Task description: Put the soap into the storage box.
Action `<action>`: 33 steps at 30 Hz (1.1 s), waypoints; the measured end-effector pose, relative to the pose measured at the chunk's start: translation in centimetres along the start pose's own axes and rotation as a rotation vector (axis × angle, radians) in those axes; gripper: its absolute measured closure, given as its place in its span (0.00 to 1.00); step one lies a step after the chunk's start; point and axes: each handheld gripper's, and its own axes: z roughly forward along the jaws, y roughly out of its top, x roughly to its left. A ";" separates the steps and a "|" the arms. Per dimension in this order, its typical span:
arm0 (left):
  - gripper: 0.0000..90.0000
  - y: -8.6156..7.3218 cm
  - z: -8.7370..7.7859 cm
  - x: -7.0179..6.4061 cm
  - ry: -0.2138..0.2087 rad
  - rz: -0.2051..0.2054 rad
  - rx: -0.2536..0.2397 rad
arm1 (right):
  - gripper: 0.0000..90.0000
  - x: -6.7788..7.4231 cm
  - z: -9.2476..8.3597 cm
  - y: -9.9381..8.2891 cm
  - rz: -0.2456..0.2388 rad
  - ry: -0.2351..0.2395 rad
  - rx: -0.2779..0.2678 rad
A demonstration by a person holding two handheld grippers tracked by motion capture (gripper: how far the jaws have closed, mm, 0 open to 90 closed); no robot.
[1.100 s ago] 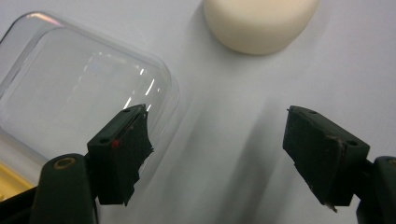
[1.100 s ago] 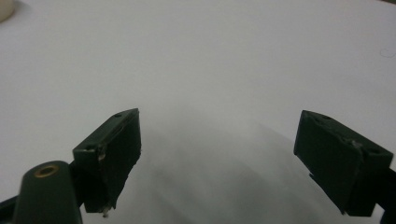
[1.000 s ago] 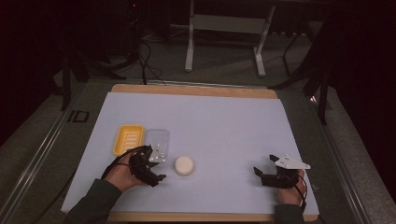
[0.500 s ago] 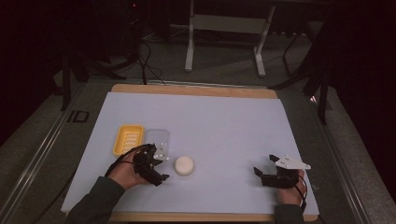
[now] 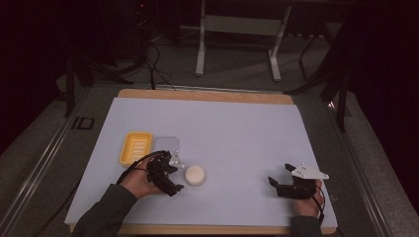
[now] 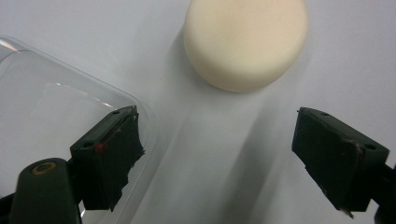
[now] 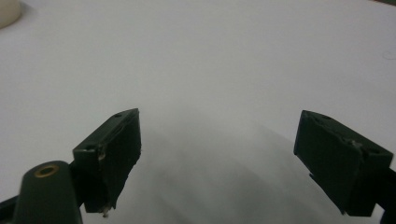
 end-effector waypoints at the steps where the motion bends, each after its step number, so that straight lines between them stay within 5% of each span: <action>1: 0.18 0.1 0.1 0.0 0.002 -0.001 0.006 | 0.16 0.0 0.0 0.0 0.000 -0.001 -0.001; 33: 0.09 2.5 2.1 -0.6 -0.037 -0.009 0.034 | 0.16 0.0 0.0 0.0 0.000 0.000 -0.002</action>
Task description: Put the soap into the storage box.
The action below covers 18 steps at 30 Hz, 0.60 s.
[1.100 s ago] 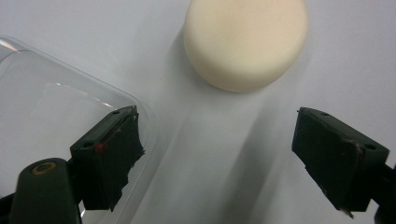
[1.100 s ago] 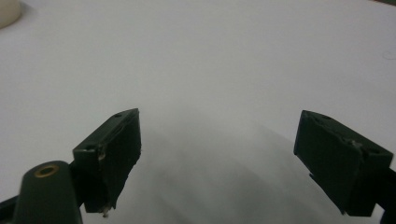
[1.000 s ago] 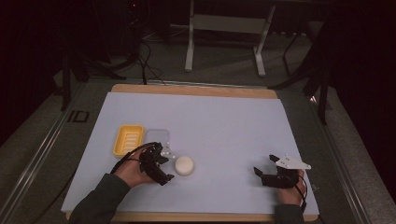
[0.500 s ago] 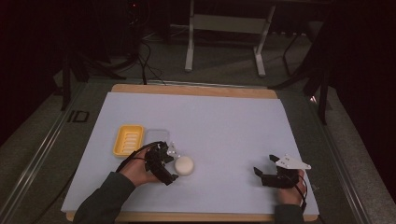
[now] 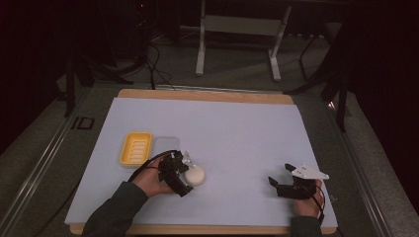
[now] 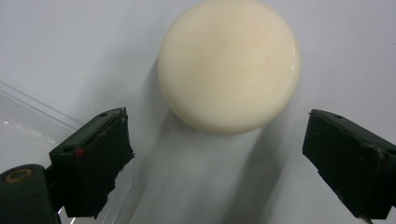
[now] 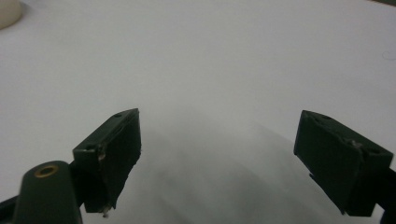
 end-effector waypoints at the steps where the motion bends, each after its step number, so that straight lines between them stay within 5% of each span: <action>1: 0.09 0.1 0.1 0.0 0.001 0.000 0.004 | 0.16 0.0 0.0 0.0 0.000 0.000 0.000; 18: 0.06 1.3 1.3 -0.1 -0.013 0.004 0.026 | 0.16 0.0 0.0 0.0 -0.001 -0.001 0.000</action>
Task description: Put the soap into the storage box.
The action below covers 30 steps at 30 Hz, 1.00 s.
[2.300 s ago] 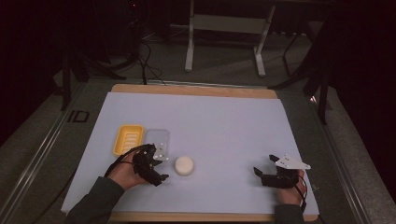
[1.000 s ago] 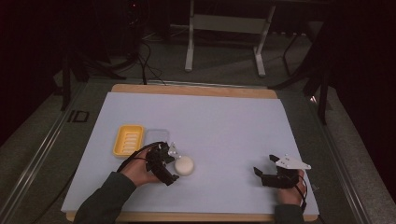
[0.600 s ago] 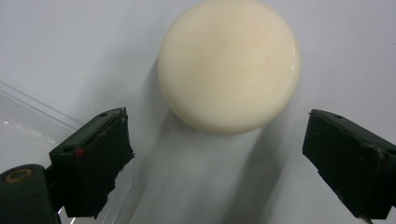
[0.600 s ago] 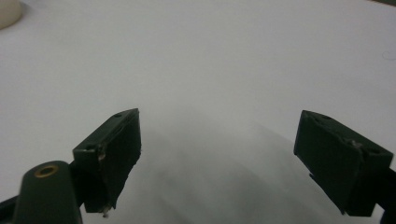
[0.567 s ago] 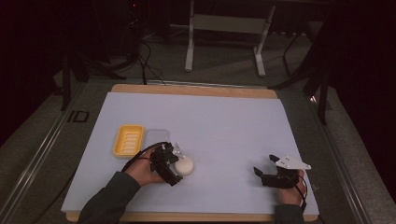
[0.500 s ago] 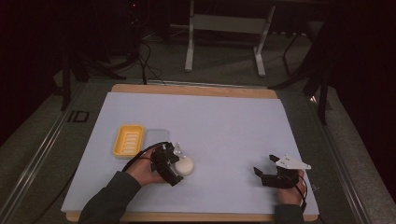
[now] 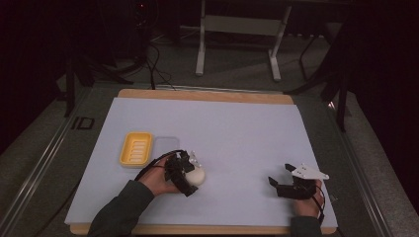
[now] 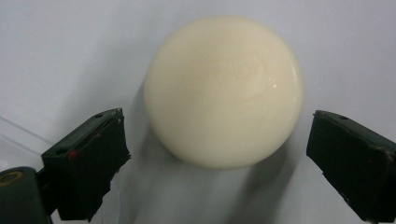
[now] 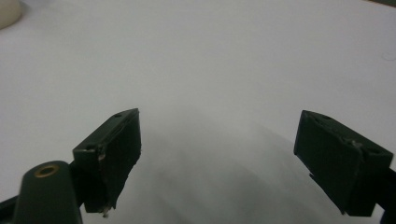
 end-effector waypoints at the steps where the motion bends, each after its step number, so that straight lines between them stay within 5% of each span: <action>1: 0.06 0.1 0.1 0.0 -0.002 0.002 0.004 | 0.16 0.0 0.0 0.0 0.000 0.000 0.000; 30: 0.18 1.3 1.2 0.6 -0.044 0.037 0.026 | 0.16 0.0 0.0 0.0 0.001 -0.001 -0.001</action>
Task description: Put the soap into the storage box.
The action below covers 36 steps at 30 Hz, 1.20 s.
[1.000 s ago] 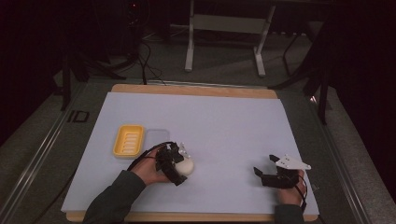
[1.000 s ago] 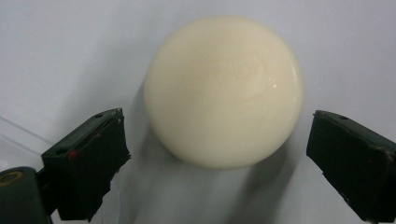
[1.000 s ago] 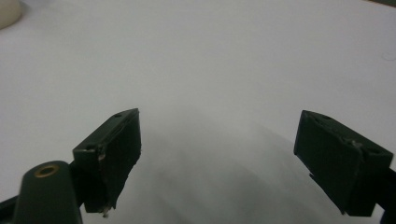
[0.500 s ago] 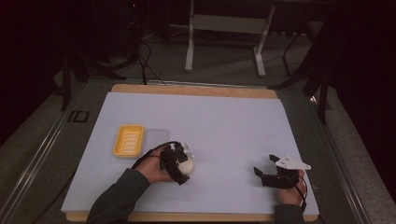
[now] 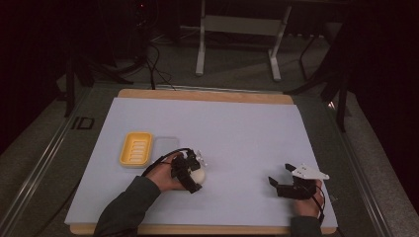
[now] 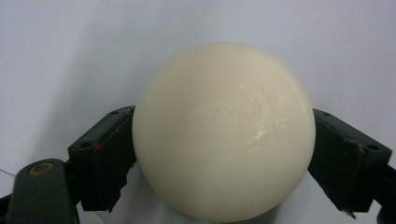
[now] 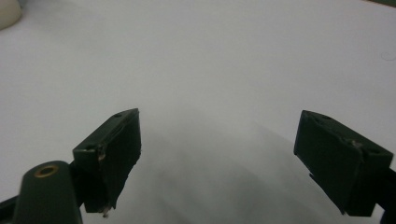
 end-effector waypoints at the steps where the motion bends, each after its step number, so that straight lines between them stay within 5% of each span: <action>1: 0.18 0.0 0.0 0.1 0.000 -0.002 0.001 | 0.16 0.0 0.0 0.0 0.000 0.000 0.000; 18: 0.22 0.7 0.1 0.4 -0.026 0.068 0.023 | 0.16 0.0 0.0 0.0 -0.001 0.000 0.001; 36: 0.27 1.7 -0.1 0.4 -0.033 0.124 0.114 | 0.16 0.0 0.0 0.0 0.000 0.001 0.001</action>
